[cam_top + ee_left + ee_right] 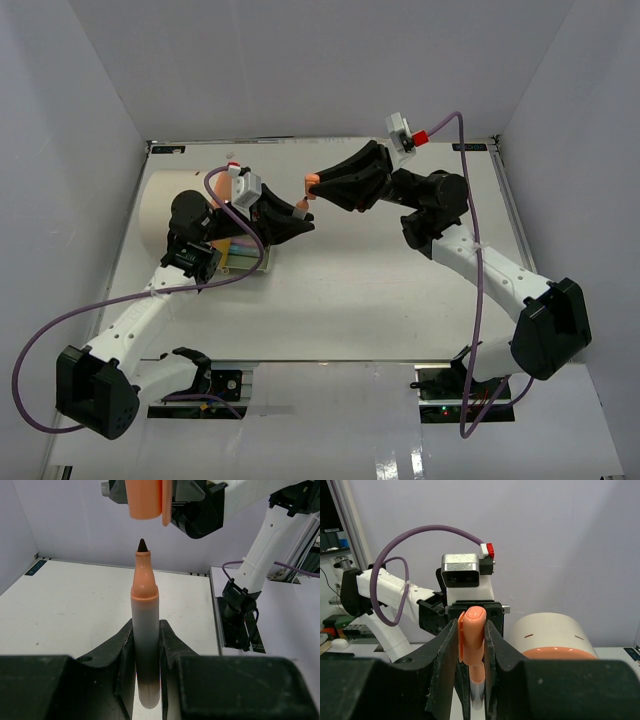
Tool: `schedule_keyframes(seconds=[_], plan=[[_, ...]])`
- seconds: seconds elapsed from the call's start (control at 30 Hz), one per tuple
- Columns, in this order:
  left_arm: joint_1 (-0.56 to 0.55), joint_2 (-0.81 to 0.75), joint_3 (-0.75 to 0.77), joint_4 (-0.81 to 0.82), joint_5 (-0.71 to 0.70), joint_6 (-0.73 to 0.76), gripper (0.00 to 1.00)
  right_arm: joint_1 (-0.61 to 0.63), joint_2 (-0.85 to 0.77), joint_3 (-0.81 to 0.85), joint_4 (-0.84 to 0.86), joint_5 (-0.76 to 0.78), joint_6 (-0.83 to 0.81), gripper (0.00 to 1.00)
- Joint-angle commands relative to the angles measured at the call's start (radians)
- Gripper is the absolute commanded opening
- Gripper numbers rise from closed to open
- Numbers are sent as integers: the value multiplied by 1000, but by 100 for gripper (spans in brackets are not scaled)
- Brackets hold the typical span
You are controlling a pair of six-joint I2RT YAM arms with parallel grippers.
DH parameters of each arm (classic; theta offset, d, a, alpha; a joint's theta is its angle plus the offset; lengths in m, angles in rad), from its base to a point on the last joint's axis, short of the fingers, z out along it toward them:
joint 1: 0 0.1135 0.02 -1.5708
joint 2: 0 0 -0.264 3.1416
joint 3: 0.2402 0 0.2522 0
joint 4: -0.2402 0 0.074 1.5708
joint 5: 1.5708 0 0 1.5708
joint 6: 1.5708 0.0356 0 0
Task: Sort the stationery into containers
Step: Close the pen cap on the pen.
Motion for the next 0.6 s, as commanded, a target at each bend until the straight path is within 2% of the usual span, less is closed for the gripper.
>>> schedule_keyframes(seconds=[0.0,0.57], plan=[[-9,-2,17,38,15,-14,0,11,12,8,75,-10,25,8],[-18,18,31,128,4,-61,0,17,26,-23,112,-9,45,11]])
